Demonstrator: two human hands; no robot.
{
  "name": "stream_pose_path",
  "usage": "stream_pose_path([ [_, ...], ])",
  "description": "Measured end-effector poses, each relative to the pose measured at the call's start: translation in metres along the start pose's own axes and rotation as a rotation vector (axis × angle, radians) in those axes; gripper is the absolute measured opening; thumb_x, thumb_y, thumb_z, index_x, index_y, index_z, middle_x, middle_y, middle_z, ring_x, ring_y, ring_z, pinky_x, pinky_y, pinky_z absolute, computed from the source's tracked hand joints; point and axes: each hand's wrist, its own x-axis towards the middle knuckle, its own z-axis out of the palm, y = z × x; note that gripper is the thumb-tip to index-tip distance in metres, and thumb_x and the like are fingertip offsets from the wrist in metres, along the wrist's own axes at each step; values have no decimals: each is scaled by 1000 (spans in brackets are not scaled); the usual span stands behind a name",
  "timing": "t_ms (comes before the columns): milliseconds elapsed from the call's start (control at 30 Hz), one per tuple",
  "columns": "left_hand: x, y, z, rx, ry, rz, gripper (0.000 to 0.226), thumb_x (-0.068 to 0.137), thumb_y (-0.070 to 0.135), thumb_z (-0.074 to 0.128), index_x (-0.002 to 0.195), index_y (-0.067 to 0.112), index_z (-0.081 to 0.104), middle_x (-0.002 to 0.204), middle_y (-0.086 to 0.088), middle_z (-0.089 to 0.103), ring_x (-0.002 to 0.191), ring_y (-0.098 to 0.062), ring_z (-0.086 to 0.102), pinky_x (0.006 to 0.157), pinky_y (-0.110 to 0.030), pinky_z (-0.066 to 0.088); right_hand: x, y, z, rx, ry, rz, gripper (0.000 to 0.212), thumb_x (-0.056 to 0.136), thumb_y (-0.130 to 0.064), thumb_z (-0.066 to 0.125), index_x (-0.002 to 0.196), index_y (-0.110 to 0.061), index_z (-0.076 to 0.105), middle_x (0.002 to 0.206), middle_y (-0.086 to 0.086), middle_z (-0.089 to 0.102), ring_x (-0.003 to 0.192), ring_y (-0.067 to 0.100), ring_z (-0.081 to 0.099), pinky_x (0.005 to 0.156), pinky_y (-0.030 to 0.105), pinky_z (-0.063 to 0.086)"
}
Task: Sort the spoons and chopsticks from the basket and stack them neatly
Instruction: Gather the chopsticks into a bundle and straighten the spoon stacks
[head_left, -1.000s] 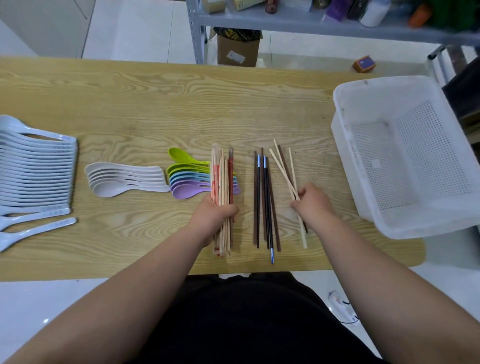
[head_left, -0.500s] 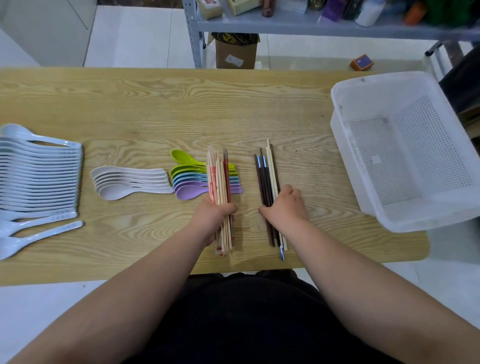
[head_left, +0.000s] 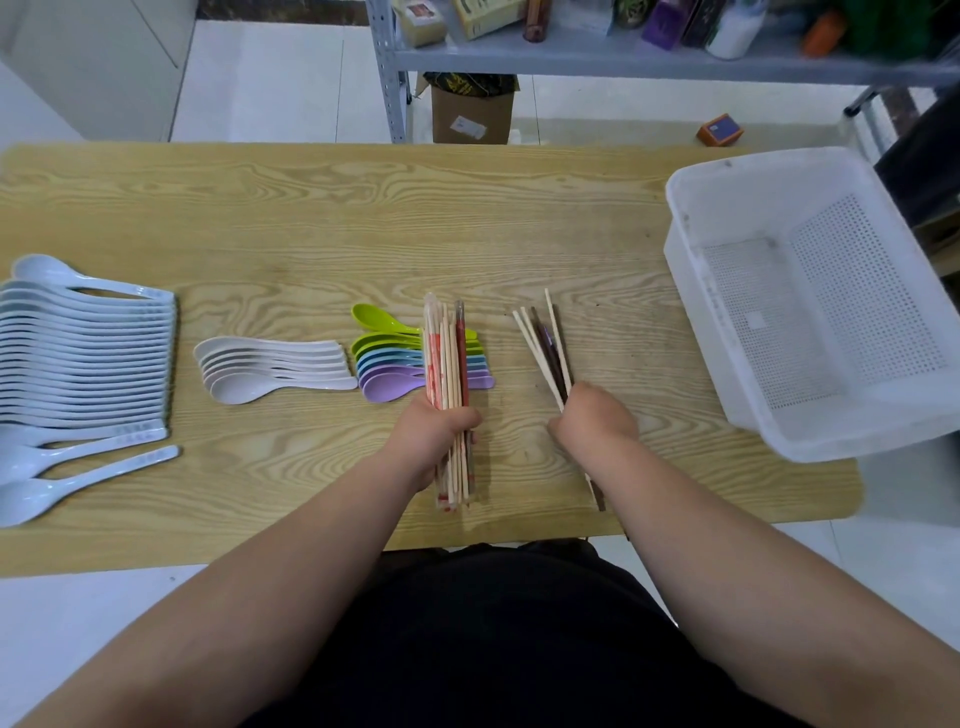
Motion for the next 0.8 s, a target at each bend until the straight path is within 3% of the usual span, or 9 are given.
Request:
stream_pose_path([
  [200,-3,2,4,-69,-27,-35,28,82,-2,69,106,6,55,83,-16,61,68,-26,65,73,-42,58,-8,2,-4,31,-4,6,30,91,-27,58,117,-14,63,115,7,67,106,30,65,79,32,46],
  [333,-5,8,13,-108,-45,-36,20,81,-6,65,95,5,57,76,-17,63,71,-28,67,71,-41,58,-13,-1,-8,471,-72,-22,44,90,-41,52,117,-7,60,115,14,66,102,35,66,78,32,52],
  [400,-8,16,22,-146,-74,-11,16,83,-8,62,89,7,57,70,-14,63,62,-23,64,60,-32,56,-21,-9,-13,735,-119,-53,31,93,-37,50,105,-8,52,107,14,65,90,29,70,65,28,54],
  [467,-11,25,33,-221,-117,13,17,86,-9,60,87,8,60,67,-10,64,58,-19,63,55,-28,54,-31,-18,-17,878,-115,-102,22,94,-32,51,94,-11,48,101,12,63,84,24,68,68,34,58],
  [533,-14,33,43,-301,-182,30,17,89,-7,59,91,8,65,70,-10,66,59,-20,64,56,-30,55,-38,-23,-20,870,-62,-154,22,93,-33,52,96,-11,54,100,13,65,90,27,65,82,44,56],
  [633,-17,39,54,-429,-236,20,9,95,2,58,98,7,65,78,-11,68,66,-20,69,60,-31,57,-43,-25,-26,915,-18,-194,18,96,-29,53,100,-12,59,102,11,66,94,27,63,86,41,54],
  [700,-17,42,58,-488,-244,-3,11,99,9,56,105,5,64,85,-13,70,72,-21,71,65,-32,59,-45,-26,-29,897,-9,-254,17,96,-26,51,106,-15,62,108,10,63,100,24,60,87,35,50],
  [800,-18,47,61,-497,-298,-25,28,102,17,53,123,0,61,98,-16,72,85,-23,73,73,-33,60,-49,-23,-31,836,-26,-325,30,100,-22,47,127,-11,57,122,8,44,107,15,47,90,18,32],
])
